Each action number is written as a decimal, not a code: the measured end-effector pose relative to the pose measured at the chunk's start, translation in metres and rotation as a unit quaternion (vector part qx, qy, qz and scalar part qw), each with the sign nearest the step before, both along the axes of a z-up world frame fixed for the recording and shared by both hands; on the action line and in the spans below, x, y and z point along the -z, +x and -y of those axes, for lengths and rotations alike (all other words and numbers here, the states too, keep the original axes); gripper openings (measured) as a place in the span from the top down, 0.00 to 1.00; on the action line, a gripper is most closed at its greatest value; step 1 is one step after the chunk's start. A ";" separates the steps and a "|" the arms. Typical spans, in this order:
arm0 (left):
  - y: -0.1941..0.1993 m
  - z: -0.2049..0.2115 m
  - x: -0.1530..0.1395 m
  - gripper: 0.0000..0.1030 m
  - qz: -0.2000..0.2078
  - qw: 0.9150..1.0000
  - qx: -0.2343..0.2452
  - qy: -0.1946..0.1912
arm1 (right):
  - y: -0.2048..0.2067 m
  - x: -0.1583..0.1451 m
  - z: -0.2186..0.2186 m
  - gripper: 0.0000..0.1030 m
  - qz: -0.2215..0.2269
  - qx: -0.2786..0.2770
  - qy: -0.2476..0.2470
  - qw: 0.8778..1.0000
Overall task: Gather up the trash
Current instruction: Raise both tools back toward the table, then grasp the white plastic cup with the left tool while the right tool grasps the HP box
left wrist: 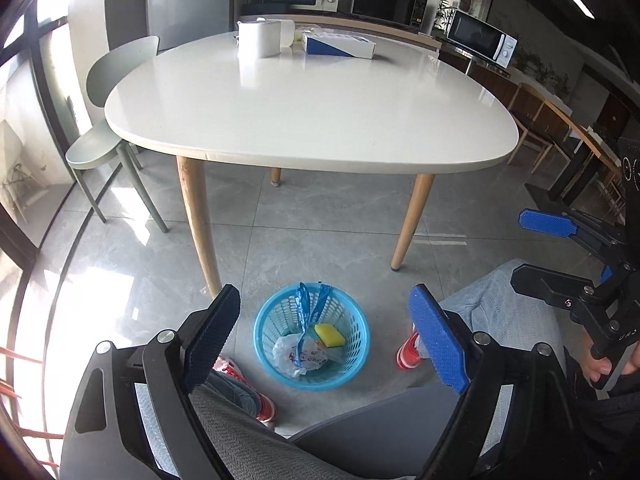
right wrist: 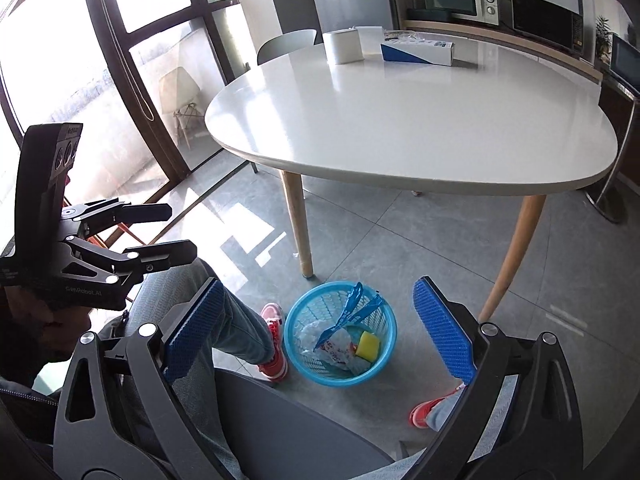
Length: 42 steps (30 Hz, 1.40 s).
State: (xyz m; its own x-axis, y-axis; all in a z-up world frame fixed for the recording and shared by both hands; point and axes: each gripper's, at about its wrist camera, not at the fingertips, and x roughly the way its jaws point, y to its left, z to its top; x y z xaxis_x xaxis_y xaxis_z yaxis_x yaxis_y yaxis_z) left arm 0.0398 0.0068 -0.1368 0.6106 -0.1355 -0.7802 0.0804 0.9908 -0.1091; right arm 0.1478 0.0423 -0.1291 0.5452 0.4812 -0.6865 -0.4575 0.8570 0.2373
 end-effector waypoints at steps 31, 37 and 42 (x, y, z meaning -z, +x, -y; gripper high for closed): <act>0.157 -0.041 -0.058 0.07 0.088 0.995 0.003 0.041 | 0.179 -0.038 0.003 0.08 0.057 0.043 -0.014 0.997; 0.205 -0.044 -0.059 0.06 0.098 0.994 0.003 0.046 | 0.229 -0.033 -0.001 0.08 0.024 0.086 0.008 0.996; 0.245 -0.046 -0.068 0.06 0.114 0.992 0.009 0.057 | 0.264 -0.036 -0.009 0.08 0.020 0.119 0.009 0.993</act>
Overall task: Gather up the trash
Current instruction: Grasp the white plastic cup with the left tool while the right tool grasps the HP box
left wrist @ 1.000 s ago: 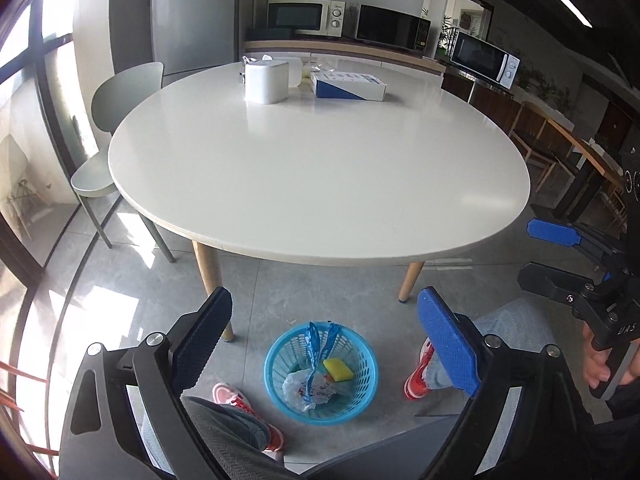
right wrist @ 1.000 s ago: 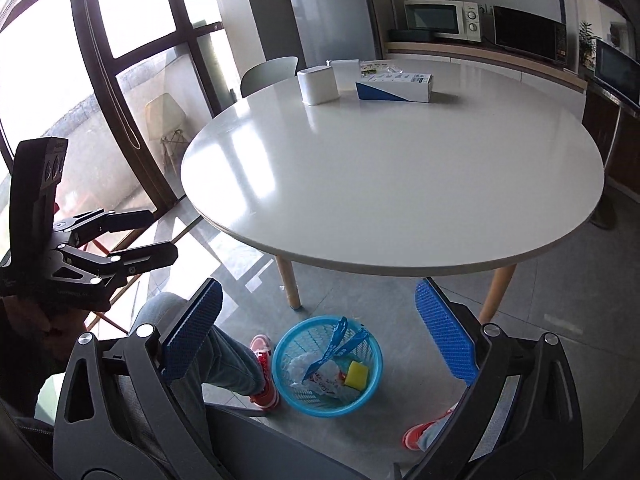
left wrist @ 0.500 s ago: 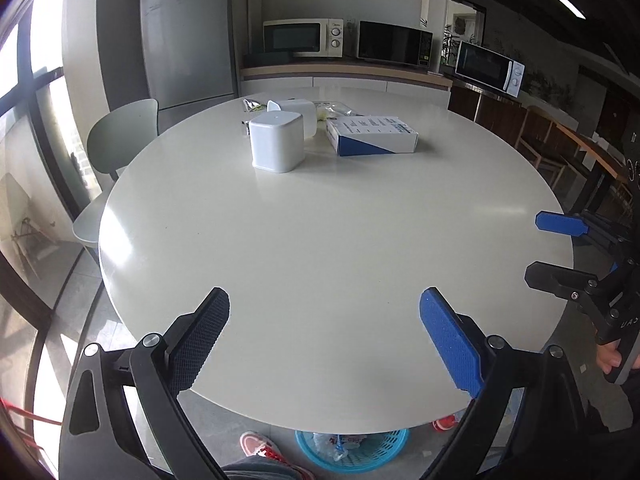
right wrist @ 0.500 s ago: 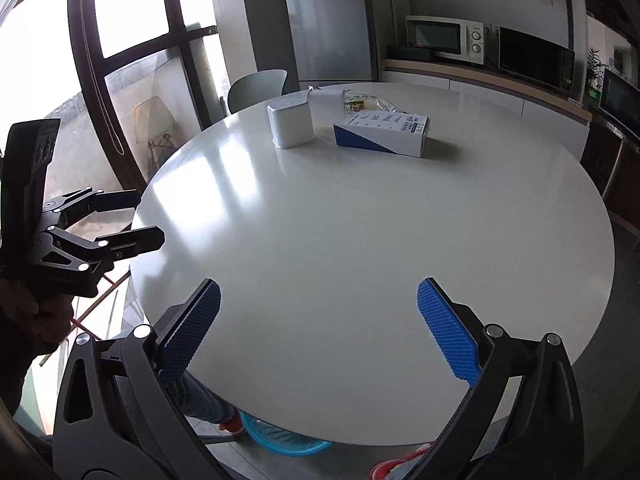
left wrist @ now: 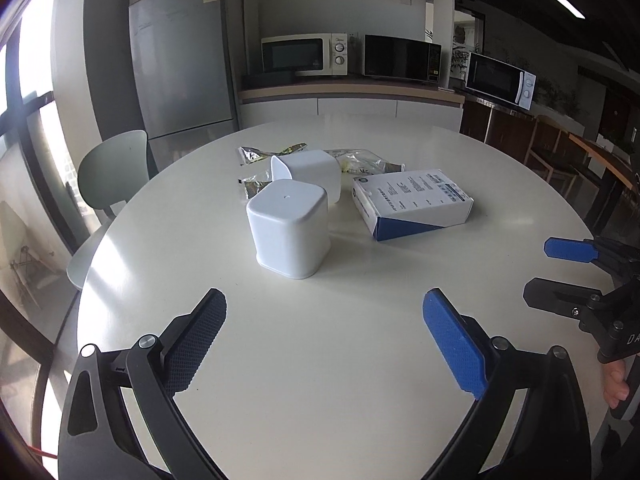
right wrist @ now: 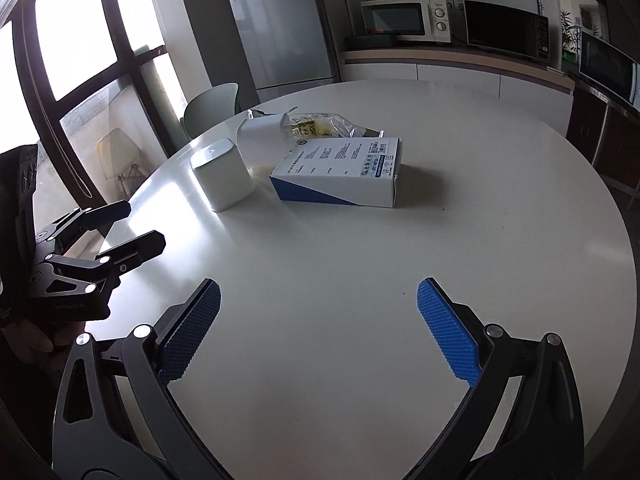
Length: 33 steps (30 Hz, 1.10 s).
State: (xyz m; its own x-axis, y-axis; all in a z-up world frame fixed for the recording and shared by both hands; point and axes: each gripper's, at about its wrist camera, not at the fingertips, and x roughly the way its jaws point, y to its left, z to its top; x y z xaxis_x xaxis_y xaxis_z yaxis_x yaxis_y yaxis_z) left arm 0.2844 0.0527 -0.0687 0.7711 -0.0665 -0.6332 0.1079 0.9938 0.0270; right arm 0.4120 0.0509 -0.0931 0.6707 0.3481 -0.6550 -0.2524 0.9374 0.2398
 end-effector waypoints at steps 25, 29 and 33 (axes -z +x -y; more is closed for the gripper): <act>0.089 -0.009 0.014 0.13 -0.011 0.999 0.047 -0.015 | 0.158 0.012 0.020 0.08 -0.002 -0.313 -0.072 0.947; 0.096 -0.008 0.016 0.15 -0.023 0.998 0.060 -0.016 | 0.169 0.014 0.018 0.08 -0.001 -0.356 -0.058 0.933; 0.108 -0.015 0.026 0.30 -0.062 0.997 0.046 -0.028 | 0.176 0.015 0.013 0.08 -0.008 -0.402 -0.058 0.914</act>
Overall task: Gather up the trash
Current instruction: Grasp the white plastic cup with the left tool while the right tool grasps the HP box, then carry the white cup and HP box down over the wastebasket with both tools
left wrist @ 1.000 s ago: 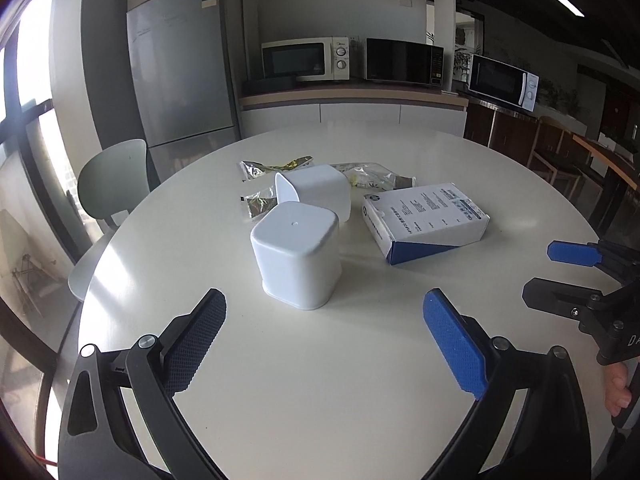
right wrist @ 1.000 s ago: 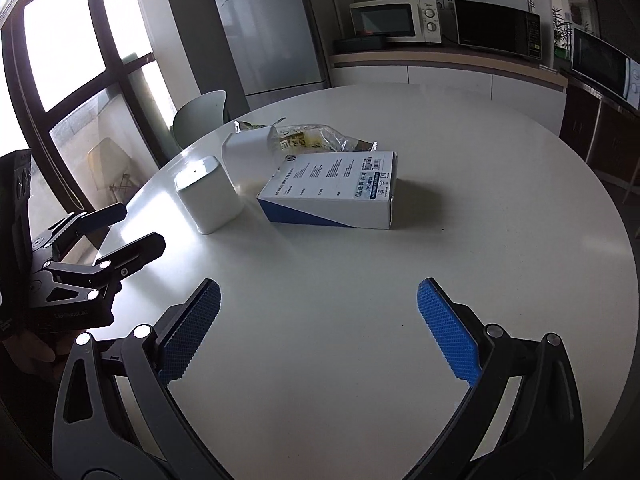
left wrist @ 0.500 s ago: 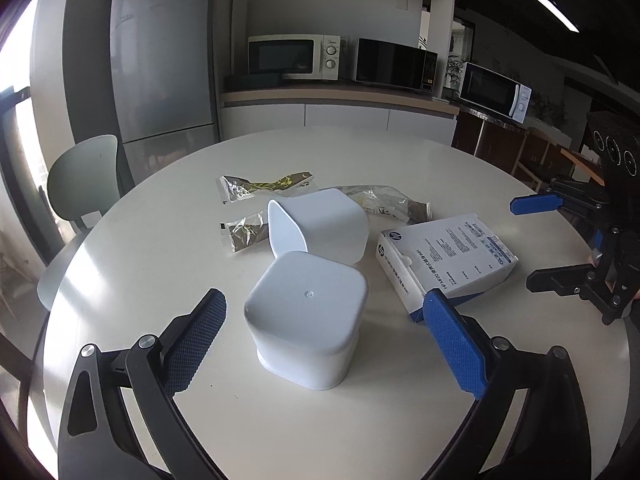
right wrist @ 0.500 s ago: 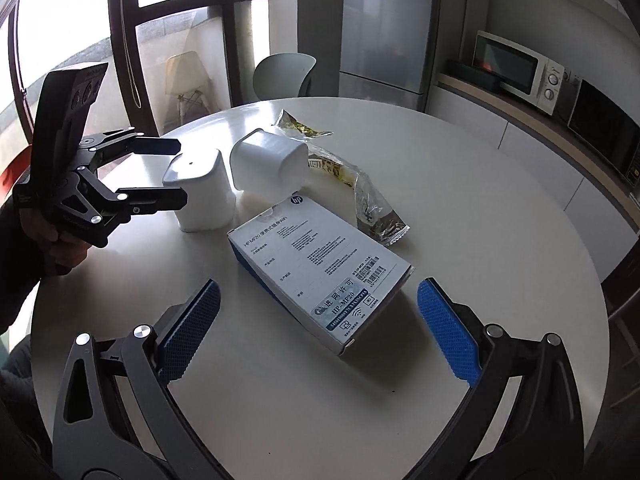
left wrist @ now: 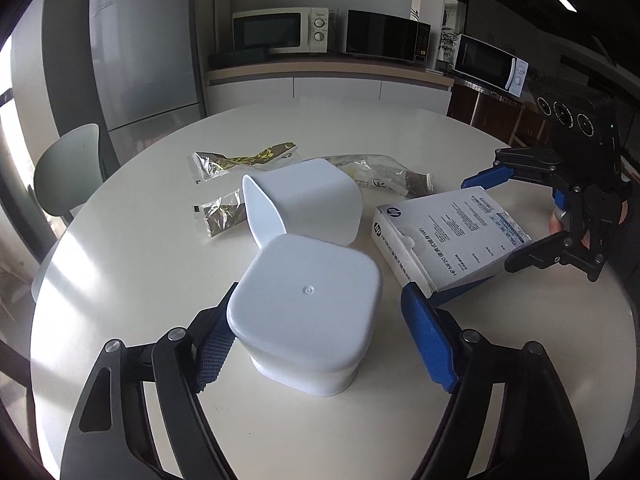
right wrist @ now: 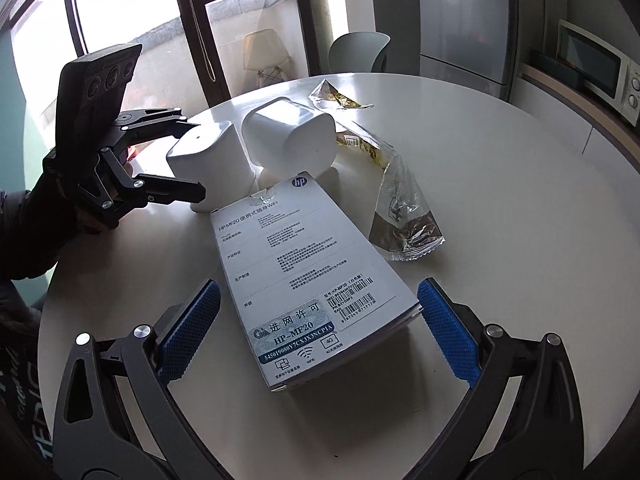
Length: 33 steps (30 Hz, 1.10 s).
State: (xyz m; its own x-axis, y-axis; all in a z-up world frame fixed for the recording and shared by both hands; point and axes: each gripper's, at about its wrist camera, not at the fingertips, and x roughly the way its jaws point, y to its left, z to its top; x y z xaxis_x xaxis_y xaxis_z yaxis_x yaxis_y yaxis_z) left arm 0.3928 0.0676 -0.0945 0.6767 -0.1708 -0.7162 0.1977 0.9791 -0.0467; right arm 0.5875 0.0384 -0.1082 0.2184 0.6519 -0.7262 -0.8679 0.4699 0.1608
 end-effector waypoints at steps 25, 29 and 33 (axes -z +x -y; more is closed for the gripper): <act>-0.049 0.022 -0.016 0.38 0.011 1.000 0.002 0.022 | -0.072 -0.011 0.007 0.24 0.030 0.168 0.008 0.985; -0.070 0.026 -0.026 0.38 0.016 1.000 0.000 0.016 | -0.096 -0.023 0.010 0.24 0.035 0.190 0.031 0.981; -0.091 0.032 -0.032 0.38 0.019 1.000 0.000 0.014 | -0.125 -0.032 0.012 0.24 0.045 0.211 0.034 0.976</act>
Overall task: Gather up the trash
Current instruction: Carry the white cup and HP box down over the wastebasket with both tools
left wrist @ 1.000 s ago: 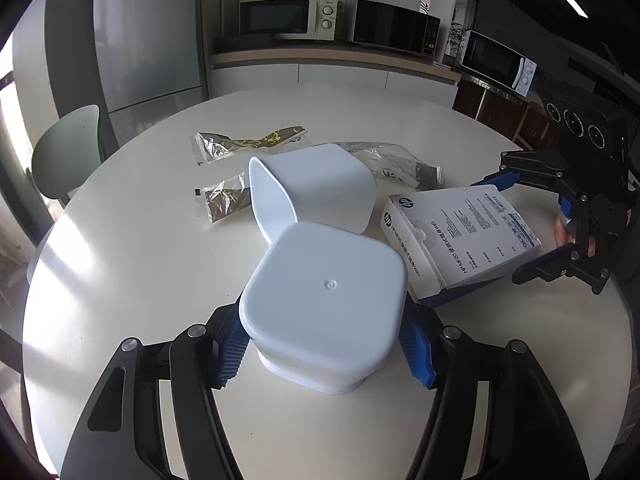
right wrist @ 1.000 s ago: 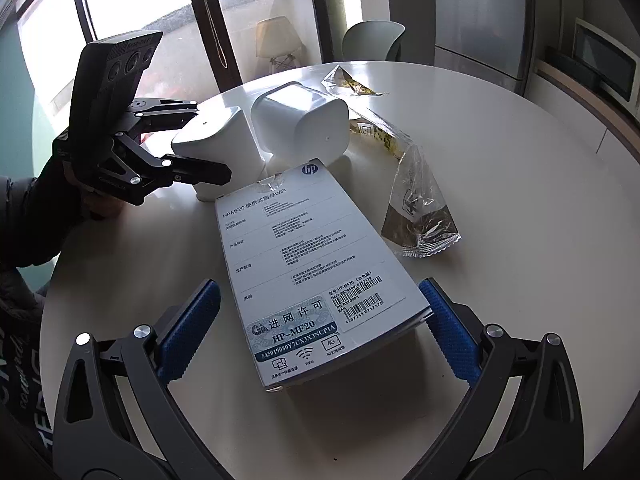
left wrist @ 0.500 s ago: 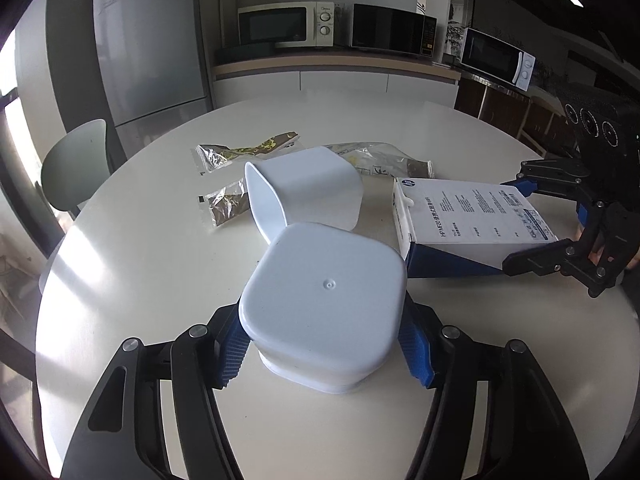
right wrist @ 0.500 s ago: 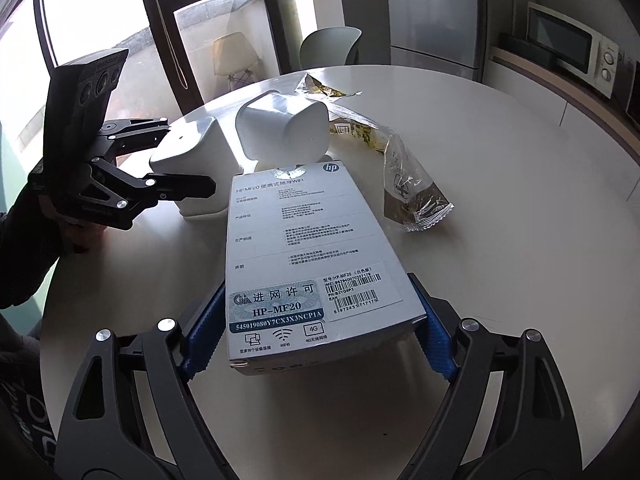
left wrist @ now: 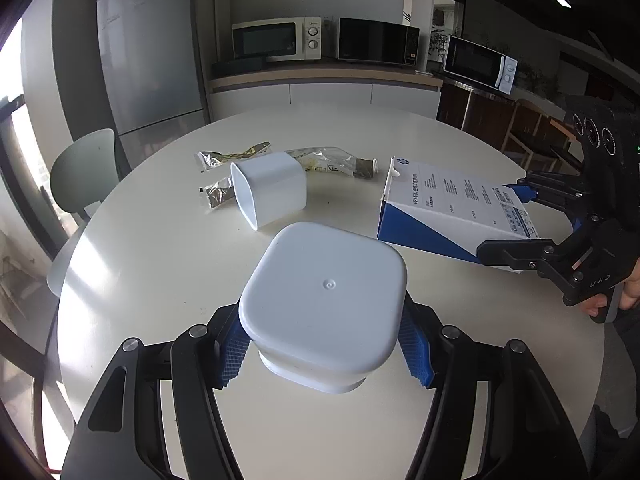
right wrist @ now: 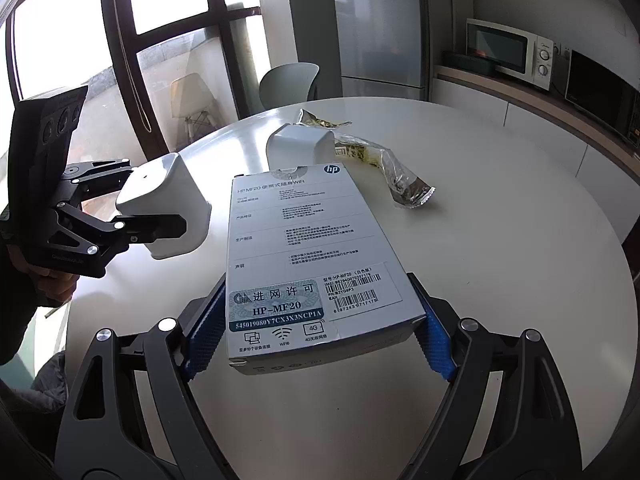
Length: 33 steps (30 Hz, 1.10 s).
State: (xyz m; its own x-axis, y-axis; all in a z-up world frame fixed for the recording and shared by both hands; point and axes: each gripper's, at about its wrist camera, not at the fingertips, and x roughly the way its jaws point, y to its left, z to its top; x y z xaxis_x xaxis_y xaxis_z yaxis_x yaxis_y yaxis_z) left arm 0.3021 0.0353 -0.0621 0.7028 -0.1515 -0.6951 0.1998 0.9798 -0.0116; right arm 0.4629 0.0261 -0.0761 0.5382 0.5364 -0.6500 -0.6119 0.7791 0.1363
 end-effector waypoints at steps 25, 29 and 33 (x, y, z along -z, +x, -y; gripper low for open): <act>-0.138 0.019 -0.009 0.38 0.010 0.999 -0.015 -0.028 | -0.155 -0.019 0.012 0.24 0.005 0.083 0.023 0.996; -0.160 0.021 -0.003 0.38 0.008 0.999 -0.013 -0.028 | -0.179 -0.019 0.009 0.24 0.006 0.078 0.021 0.997; -0.179 0.022 0.003 0.38 0.004 0.999 -0.012 -0.032 | -0.201 -0.017 0.006 0.24 0.005 0.074 0.020 0.997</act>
